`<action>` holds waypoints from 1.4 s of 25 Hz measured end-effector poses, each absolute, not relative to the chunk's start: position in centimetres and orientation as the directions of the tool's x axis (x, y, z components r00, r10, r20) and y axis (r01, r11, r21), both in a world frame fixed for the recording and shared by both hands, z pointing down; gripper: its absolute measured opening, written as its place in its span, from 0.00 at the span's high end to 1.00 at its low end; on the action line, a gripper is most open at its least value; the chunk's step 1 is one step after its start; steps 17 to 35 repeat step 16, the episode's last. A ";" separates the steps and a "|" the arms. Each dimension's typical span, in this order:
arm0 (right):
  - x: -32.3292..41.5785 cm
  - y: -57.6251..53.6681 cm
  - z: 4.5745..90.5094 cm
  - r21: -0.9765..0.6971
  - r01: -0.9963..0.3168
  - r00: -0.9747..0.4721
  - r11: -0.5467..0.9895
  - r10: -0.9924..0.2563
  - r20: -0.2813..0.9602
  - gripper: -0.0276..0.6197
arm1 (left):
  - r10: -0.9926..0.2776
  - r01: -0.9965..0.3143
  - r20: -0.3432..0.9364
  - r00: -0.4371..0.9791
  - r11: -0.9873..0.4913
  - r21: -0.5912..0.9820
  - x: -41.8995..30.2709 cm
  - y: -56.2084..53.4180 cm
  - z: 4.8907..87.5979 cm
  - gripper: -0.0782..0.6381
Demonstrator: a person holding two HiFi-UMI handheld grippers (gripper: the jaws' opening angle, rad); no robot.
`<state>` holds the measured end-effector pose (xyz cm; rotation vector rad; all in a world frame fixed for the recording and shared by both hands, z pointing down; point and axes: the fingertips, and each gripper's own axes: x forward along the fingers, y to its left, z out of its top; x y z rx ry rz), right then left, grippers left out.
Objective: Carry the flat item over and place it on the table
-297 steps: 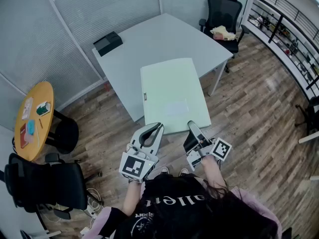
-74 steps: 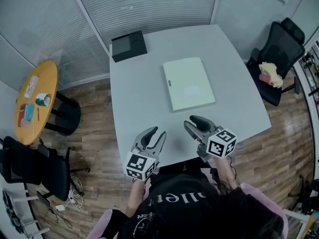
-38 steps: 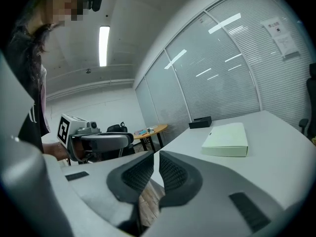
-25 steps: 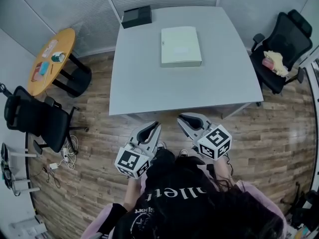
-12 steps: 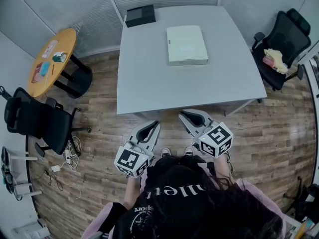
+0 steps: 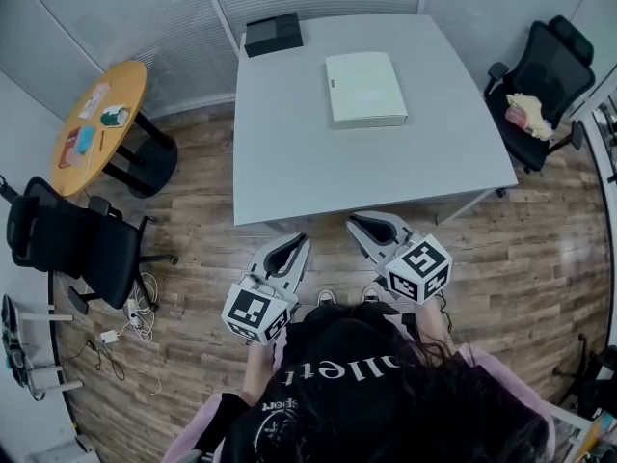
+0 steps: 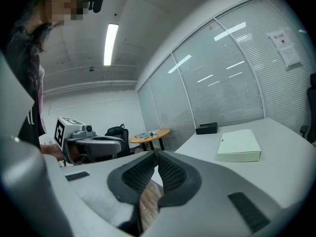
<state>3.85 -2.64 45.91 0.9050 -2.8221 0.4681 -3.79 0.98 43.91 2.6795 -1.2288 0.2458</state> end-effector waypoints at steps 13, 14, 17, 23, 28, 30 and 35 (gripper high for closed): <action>3.6 -2.6 45.8 -0.241 -0.602 -0.797 0.761 -0.556 0.237 0.90 | -0.715 -0.742 0.211 0.666 -0.663 0.096 -3.8 0.8 43.8 0.84; 3.5 -2.6 45.8 -0.242 -0.602 -0.797 0.761 -0.555 0.238 0.90 | -0.715 -0.742 0.211 0.667 -0.663 0.097 -3.9 0.8 43.8 0.84; 3.2 -2.6 45.9 -0.244 -0.602 -0.797 0.761 -0.554 0.239 0.90 | -0.714 -0.741 0.212 0.667 -0.664 0.099 -4.1 0.8 43.9 0.84; 3.2 -2.6 45.9 -0.244 -0.602 -0.797 0.761 -0.554 0.239 0.90 | -0.714 -0.741 0.212 0.667 -0.664 0.099 -4.1 0.8 43.9 0.84; 3.2 -2.6 45.9 -0.244 -0.602 -0.797 0.761 -0.554 0.239 0.90 | -0.714 -0.741 0.212 0.667 -0.664 0.099 -4.1 0.8 43.9 0.84; 3.2 -2.6 45.9 -0.244 -0.602 -0.797 0.761 -0.554 0.239 0.90 | -0.714 -0.741 0.212 0.667 -0.664 0.099 -4.1 0.8 43.9 0.84; 3.2 -2.6 45.9 -0.244 -0.602 -0.797 0.761 -0.554 0.239 0.90 | -0.714 -0.741 0.212 0.667 -0.664 0.099 -4.1 0.8 43.9 0.84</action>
